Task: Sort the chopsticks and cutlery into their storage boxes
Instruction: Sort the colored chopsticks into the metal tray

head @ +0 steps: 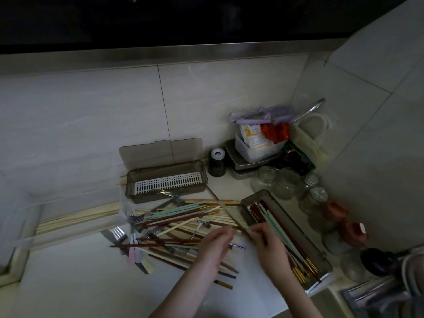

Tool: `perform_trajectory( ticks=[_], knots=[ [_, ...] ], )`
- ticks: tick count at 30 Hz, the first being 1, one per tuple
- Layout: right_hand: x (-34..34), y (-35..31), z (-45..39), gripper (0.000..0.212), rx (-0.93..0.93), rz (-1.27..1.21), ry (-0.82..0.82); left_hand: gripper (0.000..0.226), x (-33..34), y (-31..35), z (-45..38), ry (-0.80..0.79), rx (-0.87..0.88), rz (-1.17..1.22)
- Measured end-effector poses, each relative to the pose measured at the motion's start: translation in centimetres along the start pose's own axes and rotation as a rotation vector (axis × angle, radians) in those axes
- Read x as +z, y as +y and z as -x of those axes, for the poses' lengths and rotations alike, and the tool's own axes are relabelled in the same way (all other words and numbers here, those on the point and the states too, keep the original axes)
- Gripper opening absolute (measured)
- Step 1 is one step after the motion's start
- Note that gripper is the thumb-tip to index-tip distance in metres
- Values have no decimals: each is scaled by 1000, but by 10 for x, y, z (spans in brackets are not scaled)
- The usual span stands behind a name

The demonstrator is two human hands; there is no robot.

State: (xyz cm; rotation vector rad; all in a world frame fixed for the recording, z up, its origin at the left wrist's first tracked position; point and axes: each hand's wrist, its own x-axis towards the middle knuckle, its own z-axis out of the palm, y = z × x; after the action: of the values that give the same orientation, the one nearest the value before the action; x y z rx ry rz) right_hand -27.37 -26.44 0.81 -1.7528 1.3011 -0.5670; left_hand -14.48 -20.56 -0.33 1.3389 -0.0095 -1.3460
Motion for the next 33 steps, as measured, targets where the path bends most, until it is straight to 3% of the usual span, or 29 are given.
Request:
perform_trajectory(
  ticks=[2,4,7,11,14,19,24,29,33],
  knots=[
    [-17,13,-5,16,38,63,219,17,-5,1,-2,-31,1,-39],
    [-32,31,-14,24,103,158,314,19,-10,1,-5,-44,11,-71],
    [-43,55,-23,41,247,336,211,22,-13,0,-8,-43,28,-118],
    [-47,72,-22,33,235,540,87,19,-23,7,-15,36,186,-398],
    [-41,76,-20,38,243,478,-71,19,-44,16,-27,150,427,-737],
    [-29,74,-34,47,166,415,-56,22,-83,37,-49,340,707,-1189],
    [-27,81,-35,24,77,463,-41,31,-106,50,-61,352,640,-1536],
    [-26,86,-30,22,92,412,36,25,-107,54,-65,354,596,-1713],
    [-27,86,-31,21,86,408,40,32,-107,51,-67,350,478,-1797]
  ],
)
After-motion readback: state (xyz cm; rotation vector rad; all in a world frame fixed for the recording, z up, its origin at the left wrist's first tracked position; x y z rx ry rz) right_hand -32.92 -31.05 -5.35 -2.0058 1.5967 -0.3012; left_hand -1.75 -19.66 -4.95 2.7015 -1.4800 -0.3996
